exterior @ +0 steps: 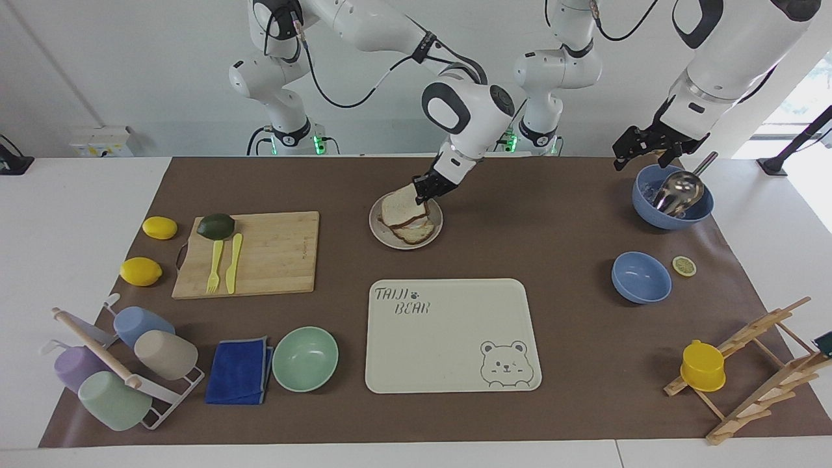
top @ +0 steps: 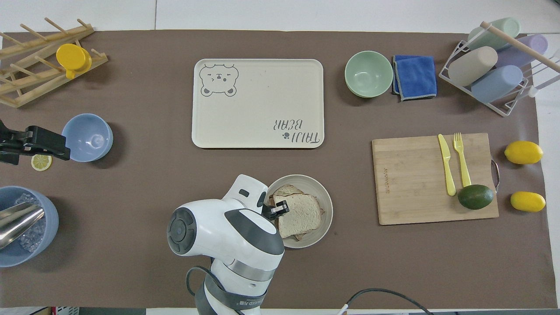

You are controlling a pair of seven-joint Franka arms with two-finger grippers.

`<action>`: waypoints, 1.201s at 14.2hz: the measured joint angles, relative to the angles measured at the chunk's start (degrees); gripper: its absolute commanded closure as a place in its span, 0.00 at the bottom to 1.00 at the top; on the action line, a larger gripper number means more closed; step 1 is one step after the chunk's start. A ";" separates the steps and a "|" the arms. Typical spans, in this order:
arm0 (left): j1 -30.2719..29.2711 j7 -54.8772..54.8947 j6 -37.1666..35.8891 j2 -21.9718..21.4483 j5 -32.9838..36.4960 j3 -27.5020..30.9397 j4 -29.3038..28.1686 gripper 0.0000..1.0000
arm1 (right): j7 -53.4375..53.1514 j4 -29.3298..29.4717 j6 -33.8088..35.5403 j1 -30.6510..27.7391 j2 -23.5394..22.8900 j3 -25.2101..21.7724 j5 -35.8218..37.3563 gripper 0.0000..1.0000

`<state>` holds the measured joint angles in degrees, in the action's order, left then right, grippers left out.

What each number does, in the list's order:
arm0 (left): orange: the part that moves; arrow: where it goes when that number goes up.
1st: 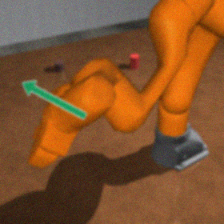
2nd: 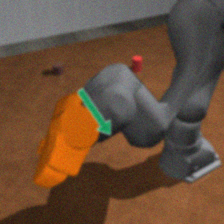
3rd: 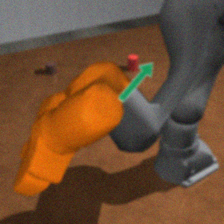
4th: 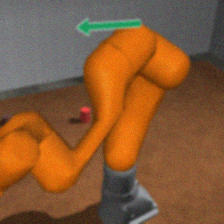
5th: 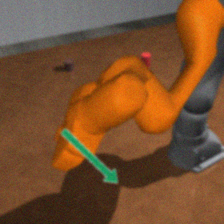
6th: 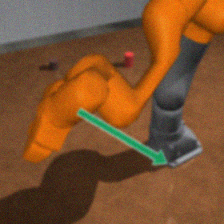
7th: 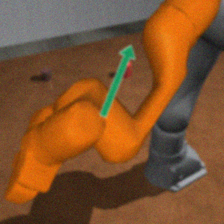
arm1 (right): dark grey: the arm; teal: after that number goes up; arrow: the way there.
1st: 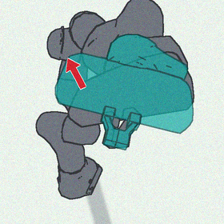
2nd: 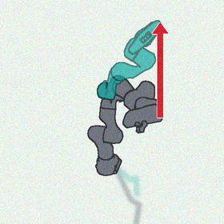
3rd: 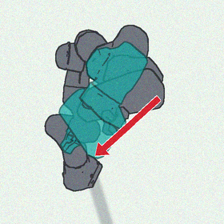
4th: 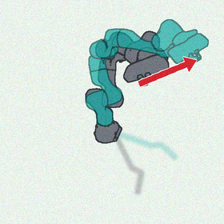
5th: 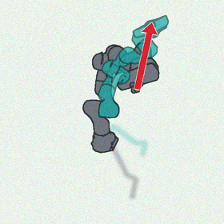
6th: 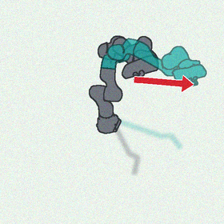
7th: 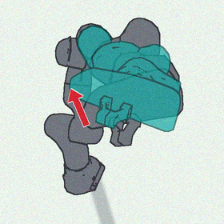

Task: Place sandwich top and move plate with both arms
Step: 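Lower the bread slice onto the egg toast with the right gripper, then withdraw the right gripper while the left gripper reaches toward the plate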

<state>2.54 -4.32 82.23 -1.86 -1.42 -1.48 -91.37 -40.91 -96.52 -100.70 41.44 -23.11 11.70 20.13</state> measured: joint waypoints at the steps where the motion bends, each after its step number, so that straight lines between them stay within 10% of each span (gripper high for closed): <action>1: 0.01 0.00 0.00 0.00 0.00 -0.06 0.00 0.00 | -0.88 -0.33 -1.97 -0.30 0.01 -0.02 -0.01 0.01; 5: -0.01 -0.03 -0.01 -0.01 0.00 -0.10 0.00 0.00 | -1.69 1.47 -5.11 -3.34 0.44 -0.09 -0.25 0.00; 11: 0.09 -0.11 0.20 -0.69 -0.09 -0.34 -1.84 0.00 | 9.27 6.40 -0.48 -23.72 9.37 -0.45 -8.45 0.00; 17: 8.15 -10.10 11.34 -9.91 -11.30 -1.83 -23.04 0.00 | 25.70 8.16 12.28 -42.60 17.62 -1.08 -15.72 0.00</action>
<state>10.69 -14.43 93.57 -11.77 -12.73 -3.31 -114.41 -15.21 -88.36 -88.42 -1.17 -5.50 10.63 4.41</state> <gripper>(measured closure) 0.000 0.000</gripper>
